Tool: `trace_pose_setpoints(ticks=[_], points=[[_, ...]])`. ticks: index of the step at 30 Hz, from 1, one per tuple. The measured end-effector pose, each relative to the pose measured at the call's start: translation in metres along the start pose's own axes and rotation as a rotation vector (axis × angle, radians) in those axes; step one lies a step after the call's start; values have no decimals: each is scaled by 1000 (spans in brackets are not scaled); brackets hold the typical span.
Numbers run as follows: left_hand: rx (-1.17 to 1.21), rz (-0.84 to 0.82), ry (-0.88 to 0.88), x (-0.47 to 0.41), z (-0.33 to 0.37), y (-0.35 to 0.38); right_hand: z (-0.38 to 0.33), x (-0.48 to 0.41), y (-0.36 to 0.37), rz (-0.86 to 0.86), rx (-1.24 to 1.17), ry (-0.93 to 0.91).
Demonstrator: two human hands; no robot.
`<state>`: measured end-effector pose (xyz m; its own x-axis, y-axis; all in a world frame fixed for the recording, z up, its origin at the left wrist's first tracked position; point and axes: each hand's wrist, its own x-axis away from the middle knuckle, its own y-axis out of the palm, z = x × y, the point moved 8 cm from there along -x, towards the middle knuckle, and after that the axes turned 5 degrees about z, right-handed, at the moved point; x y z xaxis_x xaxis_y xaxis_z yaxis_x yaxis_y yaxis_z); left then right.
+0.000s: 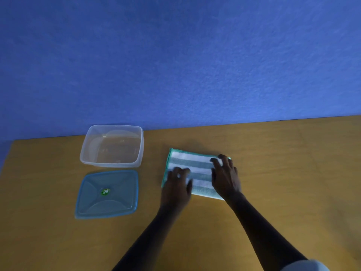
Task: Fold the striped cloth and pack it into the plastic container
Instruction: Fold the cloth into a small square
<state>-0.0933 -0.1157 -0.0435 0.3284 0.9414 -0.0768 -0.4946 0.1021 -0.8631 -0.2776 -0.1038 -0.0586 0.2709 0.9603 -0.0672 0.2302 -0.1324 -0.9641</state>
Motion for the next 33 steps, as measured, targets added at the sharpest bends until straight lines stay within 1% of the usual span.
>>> trace_pose_setpoints(ticks=[2, 3, 5, 12, 15, 18, 21, 23, 25, 28, 31, 33], points=[[-27, -203, 58, 16, 20, 28, -13, -1, 8, -72, 1, -111], [-61, -271, 63, 23, 24, 39, -16, 0, 12, -117, 5, -135], [-103, -334, 26, 30, 21, 49, -13, 0, 19, -202, -6, -117], [-217, -294, -64, 15, -10, 37, 2, 10, 14, -263, -14, -20], [-271, -291, -68, 5, -20, 26, 5, 23, 14, -296, -9, 34], [-331, -289, -50, 0, -28, 15, -4, 40, 15, -312, 28, 31], [-386, -228, -66, 2, -38, 2, -16, 60, 17, -310, 27, 21], [-371, -216, -160, 8, -51, -3, -24, 73, 19, -336, 46, 8], [-306, -201, -250, 14, -61, -5, -32, 80, 19, -357, 53, -14], [-207, -180, -331, 24, -67, -4, -42, 79, 13, -328, 31, -72], [-173, -264, -387, 36, -64, 6, -48, 69, 2, -245, -2, -138], [-132, -299, -412, 43, -60, 11, -49, 66, 4, -262, 8, -189]])
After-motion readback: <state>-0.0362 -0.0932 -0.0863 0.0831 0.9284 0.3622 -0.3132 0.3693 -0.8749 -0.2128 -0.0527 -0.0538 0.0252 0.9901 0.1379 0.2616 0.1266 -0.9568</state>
